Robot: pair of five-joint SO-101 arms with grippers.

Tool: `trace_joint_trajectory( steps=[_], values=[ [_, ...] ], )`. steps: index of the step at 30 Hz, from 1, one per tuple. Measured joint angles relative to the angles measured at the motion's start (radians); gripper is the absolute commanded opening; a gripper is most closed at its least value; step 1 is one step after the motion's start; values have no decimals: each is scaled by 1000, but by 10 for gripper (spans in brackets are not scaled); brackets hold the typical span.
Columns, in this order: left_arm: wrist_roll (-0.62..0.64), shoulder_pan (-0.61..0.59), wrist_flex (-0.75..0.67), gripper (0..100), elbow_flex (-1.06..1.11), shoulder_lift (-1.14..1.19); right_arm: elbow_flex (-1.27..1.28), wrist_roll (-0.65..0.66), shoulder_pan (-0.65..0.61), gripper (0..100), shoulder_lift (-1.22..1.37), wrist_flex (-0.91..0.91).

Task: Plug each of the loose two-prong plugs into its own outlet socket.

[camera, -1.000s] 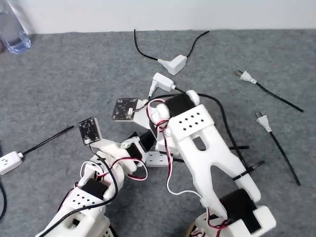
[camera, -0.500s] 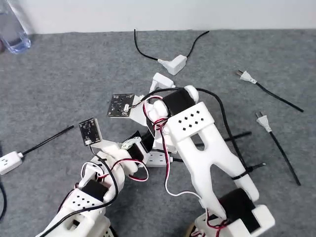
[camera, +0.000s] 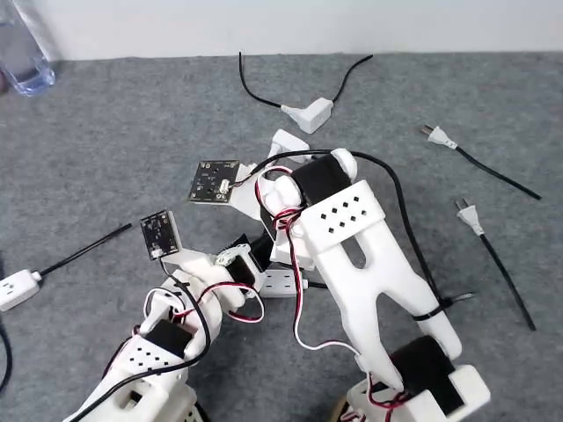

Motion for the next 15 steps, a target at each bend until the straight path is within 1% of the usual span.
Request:
trace_joint_trajectory(
  steps=[15],
  values=[
    [0,0,-8,261,21,-6,0,-18,-2,8,0,0]
  ],
)
